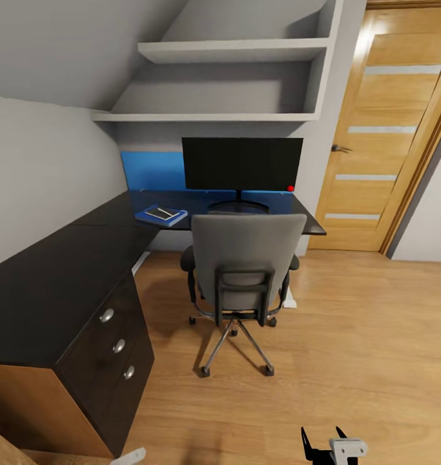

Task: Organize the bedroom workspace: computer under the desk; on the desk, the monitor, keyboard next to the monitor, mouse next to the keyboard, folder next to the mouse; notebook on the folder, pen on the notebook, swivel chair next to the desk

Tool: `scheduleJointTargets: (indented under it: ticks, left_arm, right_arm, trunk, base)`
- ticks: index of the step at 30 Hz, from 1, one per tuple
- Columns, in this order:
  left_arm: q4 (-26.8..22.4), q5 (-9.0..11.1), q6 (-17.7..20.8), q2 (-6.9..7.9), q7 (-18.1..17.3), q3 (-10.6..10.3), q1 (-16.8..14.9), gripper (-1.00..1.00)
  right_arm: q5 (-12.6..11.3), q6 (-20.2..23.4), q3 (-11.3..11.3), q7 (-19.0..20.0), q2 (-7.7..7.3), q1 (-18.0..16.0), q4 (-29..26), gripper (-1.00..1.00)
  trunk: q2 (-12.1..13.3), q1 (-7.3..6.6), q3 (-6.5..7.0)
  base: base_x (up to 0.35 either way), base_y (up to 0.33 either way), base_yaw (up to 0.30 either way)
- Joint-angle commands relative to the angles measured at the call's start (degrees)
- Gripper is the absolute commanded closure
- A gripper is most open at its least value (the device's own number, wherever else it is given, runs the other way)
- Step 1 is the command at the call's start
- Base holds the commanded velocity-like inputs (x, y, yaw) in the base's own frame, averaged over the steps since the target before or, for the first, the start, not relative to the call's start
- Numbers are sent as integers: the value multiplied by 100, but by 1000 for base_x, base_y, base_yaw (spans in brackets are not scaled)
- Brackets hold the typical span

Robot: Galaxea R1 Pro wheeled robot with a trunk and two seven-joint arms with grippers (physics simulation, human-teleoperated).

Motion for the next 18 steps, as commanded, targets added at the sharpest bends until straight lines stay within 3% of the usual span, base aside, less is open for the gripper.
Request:
scheduleJointTargets:
  ticks: [1, 5, 13, 18]
  left_arm:
    - [-8, 32, -9, -1, 33, -48, -2, -100]
    - [-8, 24, -36, -17, 23, -54, 2, -100]
    - [-15, -7, -1045, -81, 14, -66, 199, -100]
    - [-9, -148, -1170, -143, 17, -62, 257, -100]
  right_arm:
    - [-59, -20, 47, 21, 1, -5, 11, -100]
    - [-59, -18, 48, 21, 6, -5, 11, -100]
    - [-50, -27, 42, 21, 31, -5, 19, -100]
    - [-55, -41, 26, 21, 37, 1, 26, -100]
  trunk:
    - [39, -23, 4]
    - [199, -111, 42]
    - [520, -287, 117]
    - [721, -397, 164]
  base:
    - [0, 0, 99]
    - [0, 0, 99]
    - [0, 0, 99]
    - [0, 0, 99]
